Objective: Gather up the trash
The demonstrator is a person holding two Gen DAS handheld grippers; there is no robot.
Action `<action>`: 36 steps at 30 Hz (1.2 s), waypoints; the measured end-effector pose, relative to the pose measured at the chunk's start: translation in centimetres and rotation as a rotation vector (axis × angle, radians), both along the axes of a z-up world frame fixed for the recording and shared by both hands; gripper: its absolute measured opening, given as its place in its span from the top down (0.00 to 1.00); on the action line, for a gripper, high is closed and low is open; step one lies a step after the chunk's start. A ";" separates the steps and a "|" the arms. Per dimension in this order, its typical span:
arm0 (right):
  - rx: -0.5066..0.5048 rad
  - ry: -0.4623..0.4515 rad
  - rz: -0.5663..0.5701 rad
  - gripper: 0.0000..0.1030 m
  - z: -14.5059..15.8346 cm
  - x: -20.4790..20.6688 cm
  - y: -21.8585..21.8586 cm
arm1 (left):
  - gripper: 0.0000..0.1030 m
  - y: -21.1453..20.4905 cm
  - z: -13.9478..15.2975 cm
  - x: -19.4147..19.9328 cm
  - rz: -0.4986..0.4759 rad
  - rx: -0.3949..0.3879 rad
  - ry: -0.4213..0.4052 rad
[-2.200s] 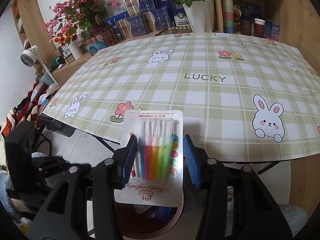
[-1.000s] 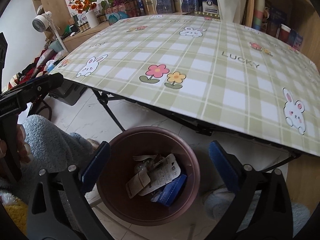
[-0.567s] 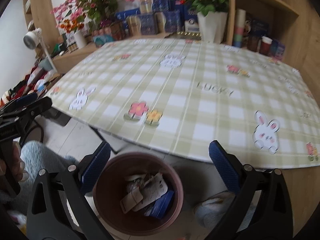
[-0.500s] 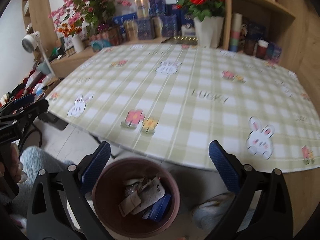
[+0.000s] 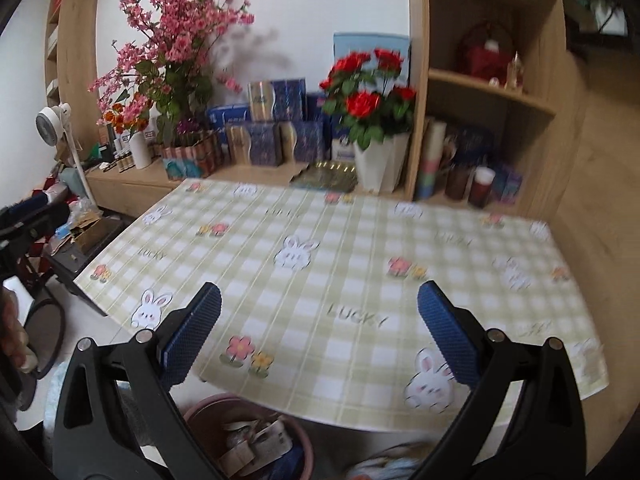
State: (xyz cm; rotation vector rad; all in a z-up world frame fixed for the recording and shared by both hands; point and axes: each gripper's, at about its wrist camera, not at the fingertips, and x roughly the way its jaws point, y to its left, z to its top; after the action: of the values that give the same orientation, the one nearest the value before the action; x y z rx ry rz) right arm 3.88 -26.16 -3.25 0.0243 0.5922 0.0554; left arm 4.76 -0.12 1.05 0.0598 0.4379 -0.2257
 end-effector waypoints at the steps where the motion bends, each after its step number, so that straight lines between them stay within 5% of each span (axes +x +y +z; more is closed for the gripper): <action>1: -0.001 -0.010 -0.002 0.06 0.6 -0.1 0.0 | 0.06 0.1 0.5 -0.2 0.001 -0.003 -0.010; 10: 0.005 -0.058 0.006 0.06 3.3 -1.4 0.2 | 0.06 0.1 3.2 -1.9 0.039 0.051 -0.070; 36: 0.016 -0.049 0.015 0.06 2.7 -1.1 0.9 | 0.06 0.0 1.4 -1.2 0.053 0.056 -0.003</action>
State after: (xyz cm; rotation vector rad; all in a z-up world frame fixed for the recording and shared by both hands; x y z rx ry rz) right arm 2.77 -25.26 -0.55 0.0339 0.5429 0.0749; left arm 3.60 -0.09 2.49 0.1030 0.4424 -0.1610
